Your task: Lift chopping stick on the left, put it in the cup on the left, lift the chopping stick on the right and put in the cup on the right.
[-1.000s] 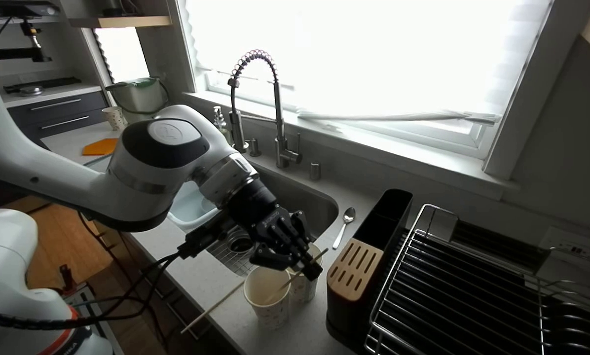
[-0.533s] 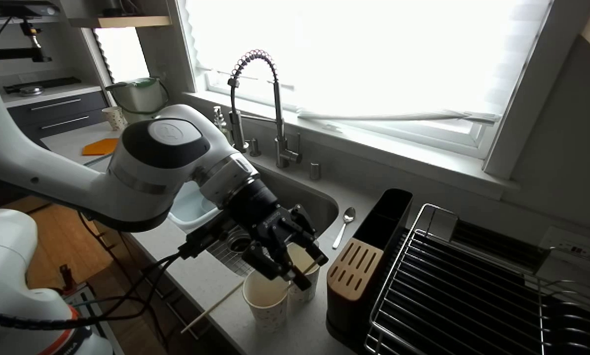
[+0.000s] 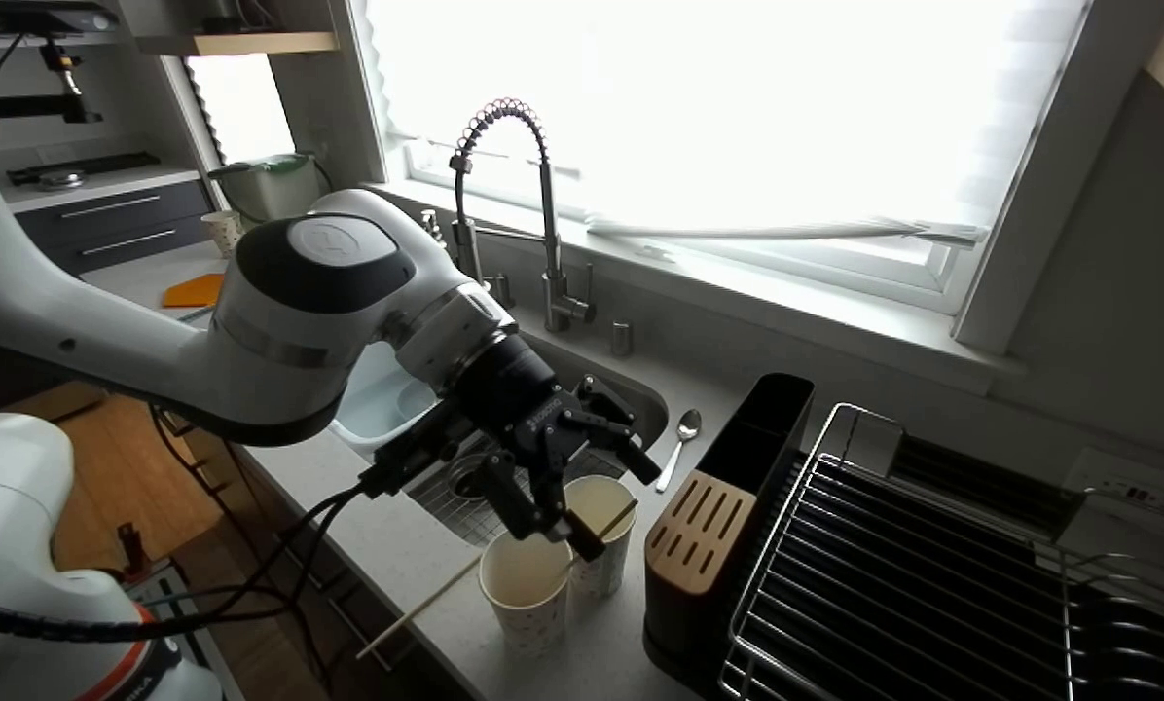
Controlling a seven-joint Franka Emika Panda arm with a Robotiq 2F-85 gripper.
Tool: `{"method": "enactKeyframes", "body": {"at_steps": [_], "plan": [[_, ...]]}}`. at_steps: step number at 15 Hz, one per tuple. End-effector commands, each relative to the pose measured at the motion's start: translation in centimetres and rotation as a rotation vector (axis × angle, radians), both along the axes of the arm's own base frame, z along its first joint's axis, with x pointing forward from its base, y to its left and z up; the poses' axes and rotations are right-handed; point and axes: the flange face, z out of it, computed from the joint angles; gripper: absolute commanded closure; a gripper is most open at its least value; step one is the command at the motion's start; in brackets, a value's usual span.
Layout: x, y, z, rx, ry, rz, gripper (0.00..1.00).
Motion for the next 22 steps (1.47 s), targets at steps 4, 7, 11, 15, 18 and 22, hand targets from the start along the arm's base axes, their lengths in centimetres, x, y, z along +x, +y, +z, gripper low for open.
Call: {"method": "enactKeyframes", "body": {"at_steps": [4, 7, 11, 15, 18, 22], "plan": [[0.5, 1.6, 6.1, 0.142, -0.164, 0.085, 0.0], [0.9, 3.5, 7.2, 0.29, -0.198, 0.143, 0.0], [1.6, 5.8, 7.8, 0.47, -0.172, 0.244, 0.0], [2.0, 7.5, 7.5, 0.621, -0.069, 0.386, 0.0], [1.9, 8.7, 6.9, 0.707, 0.033, 0.502, 0.0], [1.4, 10.3, 5.6, 0.806, 0.228, 0.618, 0.0]]}}
